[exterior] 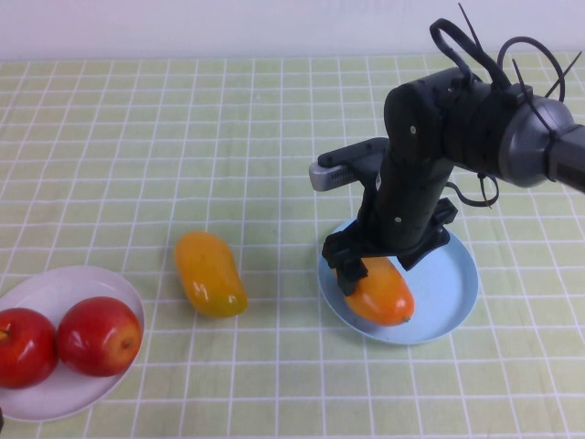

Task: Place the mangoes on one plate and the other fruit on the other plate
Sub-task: Put another type of fruit in the right plate

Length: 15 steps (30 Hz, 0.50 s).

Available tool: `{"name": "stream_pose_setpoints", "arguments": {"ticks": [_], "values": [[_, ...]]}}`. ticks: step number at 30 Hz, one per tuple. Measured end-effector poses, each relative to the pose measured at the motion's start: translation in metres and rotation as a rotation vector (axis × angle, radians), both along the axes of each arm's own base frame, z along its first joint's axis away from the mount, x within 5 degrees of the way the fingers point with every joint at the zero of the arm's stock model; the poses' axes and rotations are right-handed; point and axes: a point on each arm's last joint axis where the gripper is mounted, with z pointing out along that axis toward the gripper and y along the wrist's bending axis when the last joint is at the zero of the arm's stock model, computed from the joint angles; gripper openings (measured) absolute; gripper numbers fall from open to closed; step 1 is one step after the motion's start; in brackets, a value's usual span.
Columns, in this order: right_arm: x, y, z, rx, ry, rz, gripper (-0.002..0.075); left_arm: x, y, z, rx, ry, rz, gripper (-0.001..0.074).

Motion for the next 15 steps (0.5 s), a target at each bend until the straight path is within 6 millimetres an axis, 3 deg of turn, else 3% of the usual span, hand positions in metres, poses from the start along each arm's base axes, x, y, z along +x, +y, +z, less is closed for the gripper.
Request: {"name": "stream_pose_setpoints", "arguments": {"ticks": [5,8,12,15], "values": [[-0.002,-0.001,0.003,-0.005,0.008,0.001,0.0681,0.0,0.0,0.0,0.0,0.0,0.0,0.0002],[-0.004,0.007,0.02,0.016,-0.017,0.021,0.0681,0.0,0.0,0.0,0.0,0.0,0.0,0.0002],[-0.016,0.043,0.048,0.12,-0.077,0.086,0.0676,0.0,0.0,0.0,0.0,0.0,0.0,0.0002],[-0.025,0.078,0.059,0.195,-0.117,0.15,0.0659,0.0,0.0,0.0,0.0,0.0,0.0,0.0002]]}}
